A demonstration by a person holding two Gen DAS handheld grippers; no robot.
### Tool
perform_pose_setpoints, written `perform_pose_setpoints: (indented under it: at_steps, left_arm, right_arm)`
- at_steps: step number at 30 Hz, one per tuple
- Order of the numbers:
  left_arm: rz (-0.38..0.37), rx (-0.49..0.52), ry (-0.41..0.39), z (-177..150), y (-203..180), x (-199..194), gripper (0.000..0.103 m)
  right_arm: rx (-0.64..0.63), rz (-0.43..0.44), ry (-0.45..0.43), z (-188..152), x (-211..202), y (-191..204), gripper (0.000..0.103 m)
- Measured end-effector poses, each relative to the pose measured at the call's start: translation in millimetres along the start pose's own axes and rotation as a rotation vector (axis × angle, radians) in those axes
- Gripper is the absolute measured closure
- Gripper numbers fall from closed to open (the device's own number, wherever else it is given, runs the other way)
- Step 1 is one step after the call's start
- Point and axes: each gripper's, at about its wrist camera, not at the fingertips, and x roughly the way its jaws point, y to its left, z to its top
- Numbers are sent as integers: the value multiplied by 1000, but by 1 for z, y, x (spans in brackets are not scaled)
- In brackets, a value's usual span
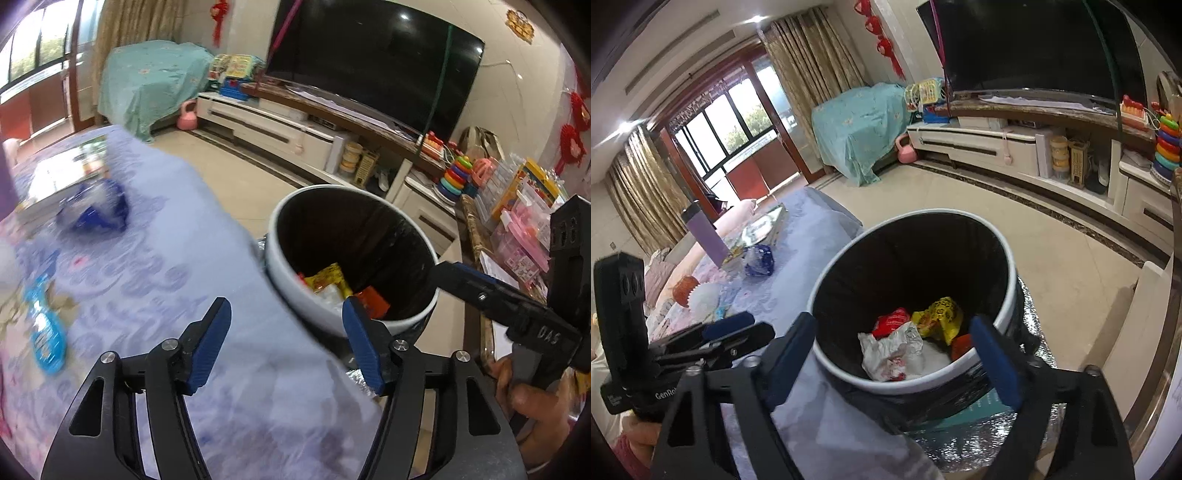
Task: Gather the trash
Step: 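Move both open tools back over the candy bottles on the table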
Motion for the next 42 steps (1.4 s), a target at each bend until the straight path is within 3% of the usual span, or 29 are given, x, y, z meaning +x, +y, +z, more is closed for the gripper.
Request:
perform_pose_setpoints:
  at_steps: [6, 16, 31, 42]
  left_arm:
    - [60, -64, -23, -25, 30, -28, 35]
    - [173, -122, -58, -60, 86, -70, 33]
    - [286, -248, -108, -108, 153, -122, 33]
    - [364, -338, -103, -133, 201, -143, 32]
  right_arm:
    - [-15, 38, -30, -11, -2, 26, 12]
    - [-53, 118, -9, -32, 11, 74, 12]
    - [-209, 186, 15, -67, 29, 153, 12]
    - [-270, 236, 98, -81, 54, 197, 12]
